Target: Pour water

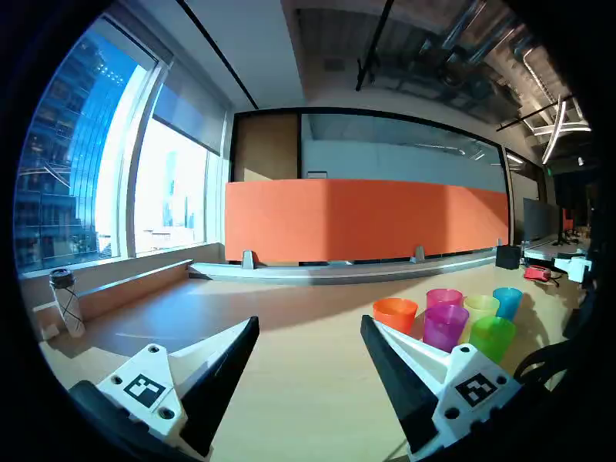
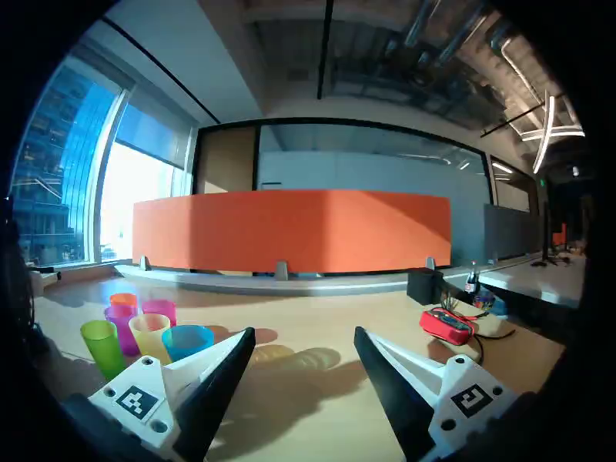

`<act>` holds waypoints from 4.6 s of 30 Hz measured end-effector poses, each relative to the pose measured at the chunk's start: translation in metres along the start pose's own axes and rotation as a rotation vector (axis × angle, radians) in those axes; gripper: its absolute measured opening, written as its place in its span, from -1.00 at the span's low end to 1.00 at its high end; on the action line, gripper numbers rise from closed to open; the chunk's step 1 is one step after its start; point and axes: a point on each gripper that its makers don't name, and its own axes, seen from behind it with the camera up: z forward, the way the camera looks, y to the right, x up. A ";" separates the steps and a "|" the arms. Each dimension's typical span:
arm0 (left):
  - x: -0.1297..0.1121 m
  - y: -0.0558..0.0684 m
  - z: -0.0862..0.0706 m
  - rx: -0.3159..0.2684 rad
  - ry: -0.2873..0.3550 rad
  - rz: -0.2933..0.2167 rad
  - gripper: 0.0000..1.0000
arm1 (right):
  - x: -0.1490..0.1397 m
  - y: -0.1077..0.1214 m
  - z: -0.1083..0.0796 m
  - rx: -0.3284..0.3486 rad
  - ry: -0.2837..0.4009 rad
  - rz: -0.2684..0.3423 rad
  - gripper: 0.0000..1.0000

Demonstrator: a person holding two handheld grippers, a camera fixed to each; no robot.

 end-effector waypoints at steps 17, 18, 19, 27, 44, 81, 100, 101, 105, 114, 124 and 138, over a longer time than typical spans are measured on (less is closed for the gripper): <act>0.001 0.004 0.001 -0.021 0.000 0.001 0.96 | 0.000 0.000 0.000 0.000 0.000 -0.001 0.98; 0.001 0.004 0.001 -0.020 -0.001 0.001 0.96 | 0.000 0.000 0.000 0.001 0.000 -0.001 0.98; 0.001 0.004 0.001 -0.020 -0.001 0.000 0.96 | 0.001 0.000 0.000 0.001 0.000 -0.001 0.98; 0.000 -0.005 0.002 0.002 -0.027 0.005 0.96 | -0.002 -0.003 -0.001 0.013 -0.033 0.001 0.98; 0.074 -0.007 0.017 -0.060 -0.045 0.000 0.96 | 0.092 -0.003 0.012 0.069 -0.038 0.004 0.98; 0.236 0.018 0.047 -0.252 -0.025 -0.005 0.96 | 0.239 -0.003 0.034 0.164 -0.024 -0.003 0.98; 0.235 0.083 0.022 -0.580 -0.044 -0.037 0.96 | 0.255 -0.057 0.020 0.487 0.016 -0.018 0.99; 0.234 0.086 0.021 -0.593 -0.047 -0.039 0.96 | 0.256 -0.058 0.020 0.497 0.017 -0.017 0.99; 0.232 0.092 0.020 -0.631 -0.049 -0.041 0.96 | 0.255 -0.064 0.022 0.522 0.017 -0.034 0.99; 0.219 0.107 0.013 -0.704 -0.065 -0.011 0.96 | 0.242 -0.079 0.020 0.586 -0.024 -0.094 0.99; 0.187 0.122 0.004 -0.778 -0.120 0.030 0.96 | 0.219 -0.092 0.017 0.667 -0.084 -0.137 1.00; 0.141 0.140 -0.007 -0.853 -0.191 0.062 0.96 | 0.177 -0.099 0.019 0.730 -0.171 -0.147 1.00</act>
